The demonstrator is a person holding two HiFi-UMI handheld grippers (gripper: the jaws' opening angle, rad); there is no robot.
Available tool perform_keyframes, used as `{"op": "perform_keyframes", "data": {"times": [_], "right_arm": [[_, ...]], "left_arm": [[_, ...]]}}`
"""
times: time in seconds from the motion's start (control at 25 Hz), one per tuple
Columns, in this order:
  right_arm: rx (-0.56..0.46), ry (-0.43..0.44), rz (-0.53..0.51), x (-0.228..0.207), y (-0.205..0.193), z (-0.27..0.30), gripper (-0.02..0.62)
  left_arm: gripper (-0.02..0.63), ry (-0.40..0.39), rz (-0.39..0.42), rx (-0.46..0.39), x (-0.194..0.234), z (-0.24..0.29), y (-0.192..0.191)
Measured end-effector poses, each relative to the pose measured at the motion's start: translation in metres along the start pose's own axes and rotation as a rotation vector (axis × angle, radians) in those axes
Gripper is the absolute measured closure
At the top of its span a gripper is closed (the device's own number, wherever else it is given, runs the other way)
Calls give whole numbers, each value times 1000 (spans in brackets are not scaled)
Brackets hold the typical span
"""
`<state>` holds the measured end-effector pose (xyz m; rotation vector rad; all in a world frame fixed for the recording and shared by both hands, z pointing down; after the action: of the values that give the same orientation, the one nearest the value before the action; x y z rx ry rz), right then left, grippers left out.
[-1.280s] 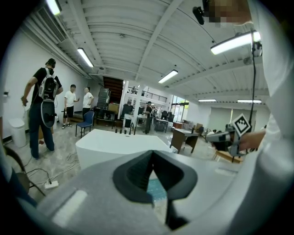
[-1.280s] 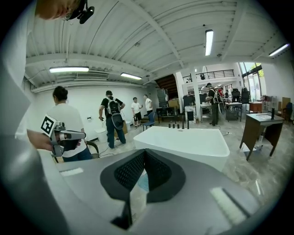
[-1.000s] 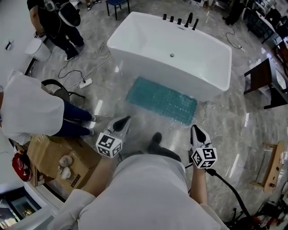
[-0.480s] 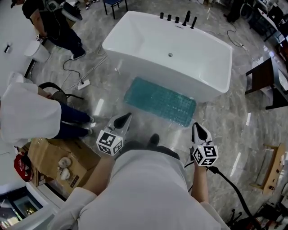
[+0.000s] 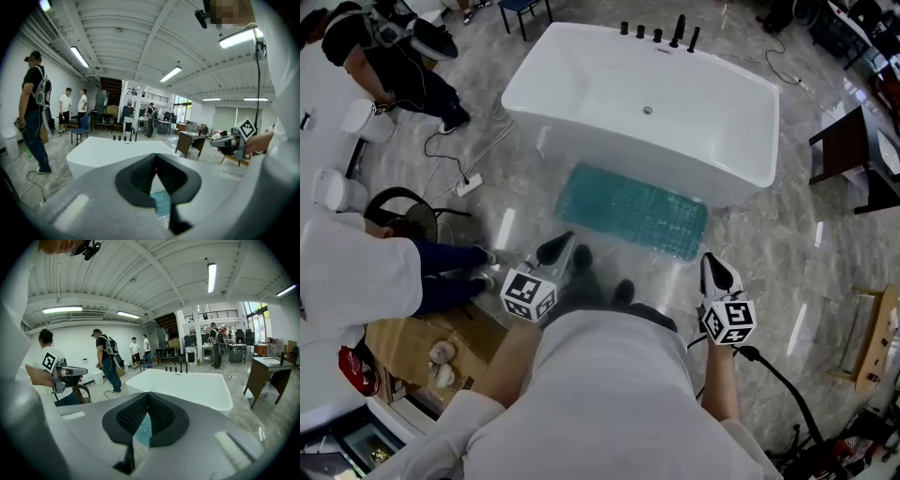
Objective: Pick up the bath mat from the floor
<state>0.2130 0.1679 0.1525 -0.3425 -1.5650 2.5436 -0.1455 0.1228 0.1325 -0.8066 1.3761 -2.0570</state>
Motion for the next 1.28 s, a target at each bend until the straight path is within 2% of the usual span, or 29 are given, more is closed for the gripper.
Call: {"op": "perform_keyframes", "data": {"times": [0.48, 0.8, 1.0, 1.28], "right_arm": [[19, -121, 33, 28, 38, 85, 589], [63, -164, 26, 63, 50, 165, 589], [33, -187, 42, 86, 58, 208, 591], [-10, -179, 59, 102, 65, 239, 592]], "left_arm": [[606, -106, 21, 31, 116, 57, 28], [606, -151, 17, 79, 213, 81, 22], [606, -185, 32, 98, 267, 91, 16], [606, -218, 35, 106, 304, 102, 12]]}}
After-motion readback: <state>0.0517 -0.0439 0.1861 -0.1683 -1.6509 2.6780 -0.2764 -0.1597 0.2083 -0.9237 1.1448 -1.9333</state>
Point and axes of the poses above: the fingertips, and each gripper's own axes: z forward along the fingers, x to its left, y out of its top, the point moved 7 cm from there along -z, backward along the fingers, and after that the axes turned 8 degrees about -y, right-handed, at the moved point
